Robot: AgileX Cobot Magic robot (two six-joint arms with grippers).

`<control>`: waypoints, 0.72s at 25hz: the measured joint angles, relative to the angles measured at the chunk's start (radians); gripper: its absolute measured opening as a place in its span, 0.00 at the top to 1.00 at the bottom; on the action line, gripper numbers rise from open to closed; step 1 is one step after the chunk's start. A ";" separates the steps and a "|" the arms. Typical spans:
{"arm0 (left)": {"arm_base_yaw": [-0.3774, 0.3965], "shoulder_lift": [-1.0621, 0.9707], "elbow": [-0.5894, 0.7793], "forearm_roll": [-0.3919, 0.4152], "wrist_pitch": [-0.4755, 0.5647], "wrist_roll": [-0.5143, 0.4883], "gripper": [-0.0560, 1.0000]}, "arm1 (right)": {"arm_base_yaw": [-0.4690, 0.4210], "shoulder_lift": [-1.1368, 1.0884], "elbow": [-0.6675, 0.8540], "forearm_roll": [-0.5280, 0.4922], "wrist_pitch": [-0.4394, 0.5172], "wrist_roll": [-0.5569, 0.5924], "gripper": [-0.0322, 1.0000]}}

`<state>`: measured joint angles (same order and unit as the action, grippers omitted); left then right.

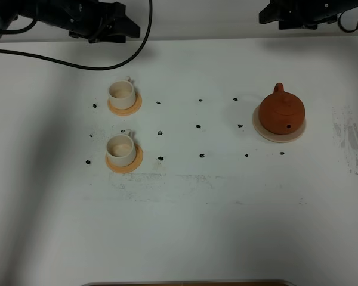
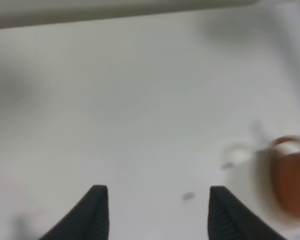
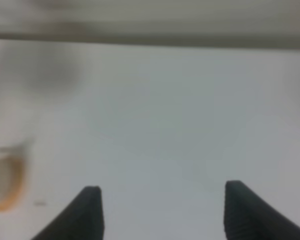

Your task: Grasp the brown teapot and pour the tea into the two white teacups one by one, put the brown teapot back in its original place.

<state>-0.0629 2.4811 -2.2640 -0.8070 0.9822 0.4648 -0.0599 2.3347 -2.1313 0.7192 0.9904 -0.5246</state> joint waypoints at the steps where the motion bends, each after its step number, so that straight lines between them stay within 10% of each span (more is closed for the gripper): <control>1: 0.000 -0.014 -0.001 0.062 0.009 -0.006 0.50 | 0.000 -0.011 -0.008 -0.061 -0.003 0.016 0.45; 6: 0.000 -0.125 0.029 0.303 0.067 -0.057 0.51 | 0.000 -0.048 -0.017 -0.237 0.019 0.073 0.47; 18: 0.046 -0.502 0.424 0.485 -0.061 -0.074 0.51 | 0.000 -0.281 0.095 -0.352 0.102 0.123 0.47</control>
<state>-0.0172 1.9790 -1.8401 -0.3224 0.9216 0.3903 -0.0599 2.0534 -2.0365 0.3676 1.0921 -0.4016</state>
